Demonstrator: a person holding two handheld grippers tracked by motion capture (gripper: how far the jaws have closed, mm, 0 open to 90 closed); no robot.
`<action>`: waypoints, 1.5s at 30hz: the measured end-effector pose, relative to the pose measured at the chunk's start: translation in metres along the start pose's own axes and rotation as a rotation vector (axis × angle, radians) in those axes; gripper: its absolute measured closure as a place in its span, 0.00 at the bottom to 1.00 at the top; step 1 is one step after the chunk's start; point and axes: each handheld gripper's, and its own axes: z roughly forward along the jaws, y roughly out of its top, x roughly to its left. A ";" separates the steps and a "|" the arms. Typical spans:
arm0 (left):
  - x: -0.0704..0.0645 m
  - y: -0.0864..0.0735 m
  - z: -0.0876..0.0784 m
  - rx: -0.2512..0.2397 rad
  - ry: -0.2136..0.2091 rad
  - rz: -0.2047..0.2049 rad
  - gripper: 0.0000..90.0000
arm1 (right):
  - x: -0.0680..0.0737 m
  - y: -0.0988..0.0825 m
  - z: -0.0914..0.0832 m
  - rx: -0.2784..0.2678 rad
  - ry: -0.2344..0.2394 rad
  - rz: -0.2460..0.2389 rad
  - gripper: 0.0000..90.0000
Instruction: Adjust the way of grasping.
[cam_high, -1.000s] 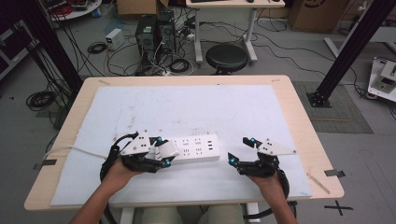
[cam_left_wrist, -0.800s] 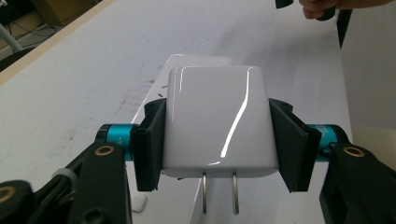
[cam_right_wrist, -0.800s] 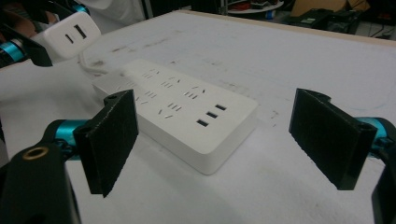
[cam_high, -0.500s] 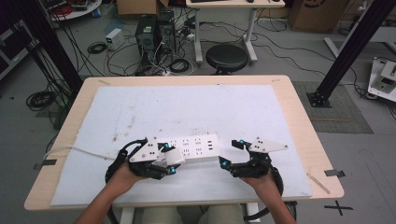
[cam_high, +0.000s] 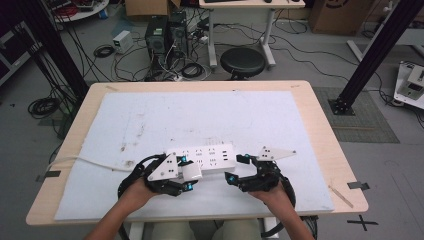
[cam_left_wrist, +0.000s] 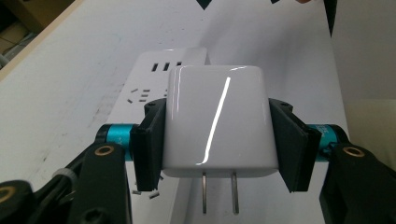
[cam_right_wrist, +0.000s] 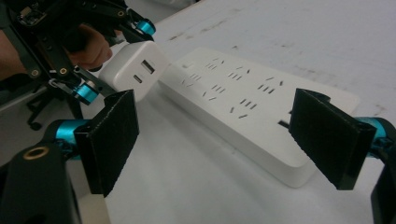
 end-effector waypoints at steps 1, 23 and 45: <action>-0.001 0.000 0.001 0.001 0.003 0.004 0.47 | 0.000 0.000 0.001 0.001 0.010 -0.001 0.18; -0.014 0.008 0.019 0.018 0.031 0.102 0.47 | 0.003 -0.002 0.024 0.079 0.159 0.175 0.18; -0.024 0.015 0.030 0.027 0.033 0.177 0.47 | -0.004 -0.001 0.033 0.120 0.266 0.300 0.19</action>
